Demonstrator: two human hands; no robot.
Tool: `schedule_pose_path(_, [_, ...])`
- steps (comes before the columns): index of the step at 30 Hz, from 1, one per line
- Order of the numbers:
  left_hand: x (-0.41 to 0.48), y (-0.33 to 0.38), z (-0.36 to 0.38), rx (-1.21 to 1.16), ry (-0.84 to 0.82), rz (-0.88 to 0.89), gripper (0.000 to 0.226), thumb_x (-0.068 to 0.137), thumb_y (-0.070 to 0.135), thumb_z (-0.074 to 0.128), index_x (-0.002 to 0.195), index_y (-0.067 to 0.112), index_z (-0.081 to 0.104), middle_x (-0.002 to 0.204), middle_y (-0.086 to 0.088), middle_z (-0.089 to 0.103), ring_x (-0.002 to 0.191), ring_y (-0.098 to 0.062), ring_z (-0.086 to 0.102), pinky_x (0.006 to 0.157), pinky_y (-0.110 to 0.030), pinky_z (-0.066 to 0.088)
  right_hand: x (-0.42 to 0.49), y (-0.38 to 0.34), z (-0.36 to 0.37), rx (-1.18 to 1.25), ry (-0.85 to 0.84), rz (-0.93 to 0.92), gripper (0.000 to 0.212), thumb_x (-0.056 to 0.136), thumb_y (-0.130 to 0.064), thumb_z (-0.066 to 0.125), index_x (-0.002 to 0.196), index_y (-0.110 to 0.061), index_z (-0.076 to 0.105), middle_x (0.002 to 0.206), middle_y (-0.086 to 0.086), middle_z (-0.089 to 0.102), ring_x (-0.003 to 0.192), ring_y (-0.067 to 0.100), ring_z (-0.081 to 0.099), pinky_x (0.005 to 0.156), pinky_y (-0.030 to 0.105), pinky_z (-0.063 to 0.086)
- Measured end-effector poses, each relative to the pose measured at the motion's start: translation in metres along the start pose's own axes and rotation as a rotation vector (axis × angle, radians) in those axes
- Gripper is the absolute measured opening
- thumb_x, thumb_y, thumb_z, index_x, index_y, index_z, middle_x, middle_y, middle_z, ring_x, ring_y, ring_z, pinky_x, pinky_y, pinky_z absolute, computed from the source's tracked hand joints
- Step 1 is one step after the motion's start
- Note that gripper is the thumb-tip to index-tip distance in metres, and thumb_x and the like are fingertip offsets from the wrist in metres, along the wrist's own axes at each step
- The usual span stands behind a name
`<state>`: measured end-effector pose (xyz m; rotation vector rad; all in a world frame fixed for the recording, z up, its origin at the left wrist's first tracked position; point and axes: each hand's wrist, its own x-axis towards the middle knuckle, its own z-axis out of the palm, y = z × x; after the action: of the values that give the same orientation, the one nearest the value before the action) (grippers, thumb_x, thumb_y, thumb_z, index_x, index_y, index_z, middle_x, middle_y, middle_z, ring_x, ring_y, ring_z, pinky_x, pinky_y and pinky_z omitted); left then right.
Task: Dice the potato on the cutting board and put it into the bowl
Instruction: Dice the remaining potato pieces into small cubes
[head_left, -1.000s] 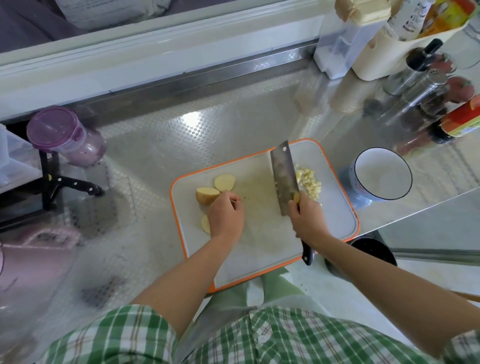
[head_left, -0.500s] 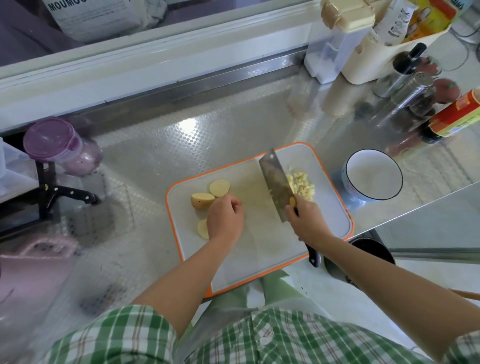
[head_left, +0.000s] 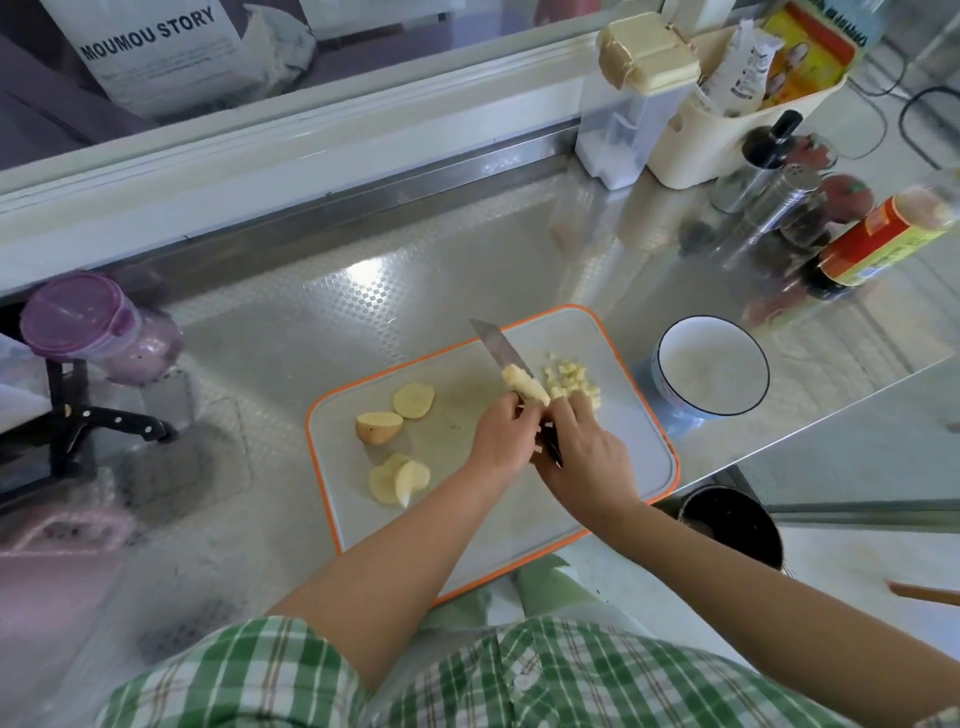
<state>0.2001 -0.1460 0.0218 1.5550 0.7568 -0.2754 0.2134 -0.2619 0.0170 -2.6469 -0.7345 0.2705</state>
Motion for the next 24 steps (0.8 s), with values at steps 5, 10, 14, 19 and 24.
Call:
schedule_pose_path(5, [0.005,-0.004,-0.001,0.006,0.041,-0.003,0.015,0.087,0.017,0.048,0.079,0.007,0.056,0.084,-0.018,0.063,0.084,-0.037,0.066,0.075,-0.051,0.057,-0.006,0.018,-0.012,0.218,-0.070,-0.102,0.044,0.083,-0.045,0.043,0.117,-0.020,0.057,0.107,-0.004,0.047,0.086,0.020,0.057,0.063,0.033,0.044])
schedule_pose_path(10, [-0.002,0.004,-0.002,-0.114,-0.071,0.013,0.013,0.095,0.006,0.047,0.090,0.004,0.059,0.084,-0.017,0.064,0.071,-0.024,0.066,0.054,-0.030,0.056,0.018,0.026,-0.016,0.459,-0.126,-0.235,0.056,0.099,-0.044,0.024,0.152,-0.024,0.028,0.159,-0.001,0.023,0.147,0.011,0.017,0.119,0.036,0.017])
schedule_pose_path(14, [-0.005,0.003,-0.001,-0.109,-0.120,0.115,0.029,0.096,0.003,0.047,0.124,0.007,0.056,0.105,-0.011,0.066,0.089,-0.019,0.068,0.060,-0.038,0.060,0.042,0.011,-0.008,0.474,-0.301,-0.307,0.058,0.100,-0.045,0.013,0.154,-0.024,0.017,0.162,-0.010,0.004,0.148,0.002,-0.004,0.122,0.036,0.000])
schedule_pose_path(19, [-0.004,-0.003,-0.013,-0.088,-0.136,0.095,0.023,0.097,0.005,0.050,0.119,0.004,0.057,0.088,-0.001,0.064,0.072,-0.008,0.067,0.060,-0.037,0.060,0.049,0.023,0.000,0.417,-0.325,-0.286,0.062,0.097,-0.049,0.005,0.153,-0.026,0.019,0.161,-0.015,0.005,0.147,-0.001,-0.008,0.121,0.032,-0.007])
schedule_pose_path(24, [-0.004,-0.007,-0.013,-0.085,-0.120,0.071,0.015,0.096,0.005,0.050,0.107,0.004,0.060,0.088,-0.012,0.065,0.075,-0.014,0.068,0.062,-0.038,0.060,0.042,0.038,0.010,0.320,-0.332,-0.261,0.063,0.096,-0.051,0.005,0.153,-0.024,0.007,0.161,-0.011,-0.003,0.146,-0.001,-0.014,0.121,0.030,-0.007])
